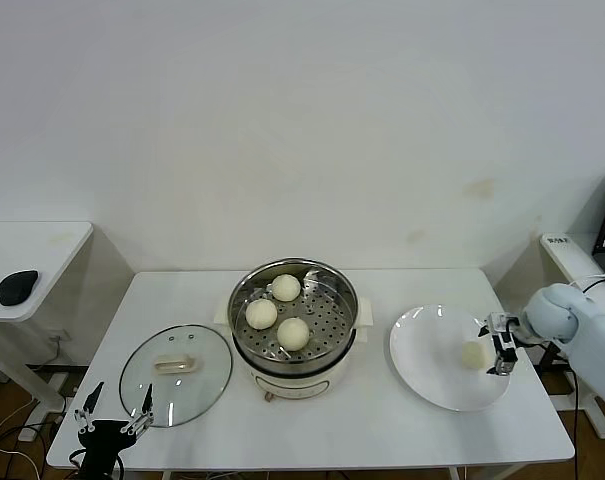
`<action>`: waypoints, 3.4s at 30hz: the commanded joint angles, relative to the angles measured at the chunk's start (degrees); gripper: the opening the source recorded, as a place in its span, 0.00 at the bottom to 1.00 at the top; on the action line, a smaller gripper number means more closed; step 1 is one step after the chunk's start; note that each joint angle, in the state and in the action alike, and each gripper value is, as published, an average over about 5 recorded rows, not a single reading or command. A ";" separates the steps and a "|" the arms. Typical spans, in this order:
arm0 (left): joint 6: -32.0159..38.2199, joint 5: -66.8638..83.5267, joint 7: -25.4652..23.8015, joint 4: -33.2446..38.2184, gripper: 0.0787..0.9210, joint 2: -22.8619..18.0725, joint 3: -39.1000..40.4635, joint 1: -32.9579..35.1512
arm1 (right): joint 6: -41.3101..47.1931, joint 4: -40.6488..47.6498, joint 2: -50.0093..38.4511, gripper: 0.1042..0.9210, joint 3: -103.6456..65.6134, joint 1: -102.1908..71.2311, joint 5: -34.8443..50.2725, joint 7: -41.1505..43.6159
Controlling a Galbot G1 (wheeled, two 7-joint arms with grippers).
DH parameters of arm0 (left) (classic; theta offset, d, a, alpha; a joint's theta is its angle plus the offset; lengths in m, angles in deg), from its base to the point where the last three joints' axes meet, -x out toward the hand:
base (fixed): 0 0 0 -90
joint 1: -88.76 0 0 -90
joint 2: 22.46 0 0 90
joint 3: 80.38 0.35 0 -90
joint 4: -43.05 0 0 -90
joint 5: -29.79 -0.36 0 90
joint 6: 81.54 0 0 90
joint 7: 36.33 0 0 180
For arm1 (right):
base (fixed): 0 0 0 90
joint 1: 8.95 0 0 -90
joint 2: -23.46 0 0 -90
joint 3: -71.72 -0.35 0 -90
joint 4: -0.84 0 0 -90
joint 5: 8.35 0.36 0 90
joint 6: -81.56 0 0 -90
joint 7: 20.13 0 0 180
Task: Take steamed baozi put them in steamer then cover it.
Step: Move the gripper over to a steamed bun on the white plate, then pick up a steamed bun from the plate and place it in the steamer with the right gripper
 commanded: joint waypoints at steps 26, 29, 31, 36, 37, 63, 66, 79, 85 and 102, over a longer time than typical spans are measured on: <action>-0.12 0.10 -0.17 -0.11 0.88 -0.03 -0.05 0.05 | -0.18 5.08 4.58 0.69 2.68 3.13 -2.30 3.36; -0.10 0.13 -0.17 -0.07 0.88 -0.07 -0.18 0.15 | -0.18 4.98 4.61 0.68 2.69 2.99 -2.33 3.48; -0.09 0.15 -0.16 -0.04 0.88 -0.09 -0.23 0.18 | -0.21 4.89 4.44 0.67 2.69 2.83 -2.41 3.58; -0.06 0.16 -0.12 -0.03 0.88 -0.20 -0.18 0.11 | -0.42 4.58 3.75 0.64 2.67 2.89 -2.39 3.86; -0.06 0.16 -0.11 -0.03 0.88 -0.21 -0.16 0.08 | -0.44 4.48 3.61 0.63 2.68 2.99 -2.34 3.89; -0.43 0.64 -0.11 1.32 0.88 0.85 0.11 -0.96 | 6.43 -11.91 -3.39 0.48 26.12 36.10 18.06 3.62; -0.45 0.80 -0.11 1.36 0.88 1.10 0.10 -1.06 | 9.15 -15.10 -0.68 0.48 35.72 47.50 23.99 2.52; -0.45 1.20 -0.11 1.51 0.88 1.00 0.41 -1.88 | 21.10 -14.24 23.64 0.50 49.65 62.57 45.48 -3.76; -0.38 1.65 -0.11 1.49 0.88 0.92 0.17 -1.99 | 26.01 -11.47 31.97 0.50 49.31 58.46 50.36 -6.84; -0.26 2.27 -0.09 1.42 0.88 0.46 -0.17 -2.26 | 28.20 -4.46 34.28 0.50 50.66 48.91 40.77 -7.64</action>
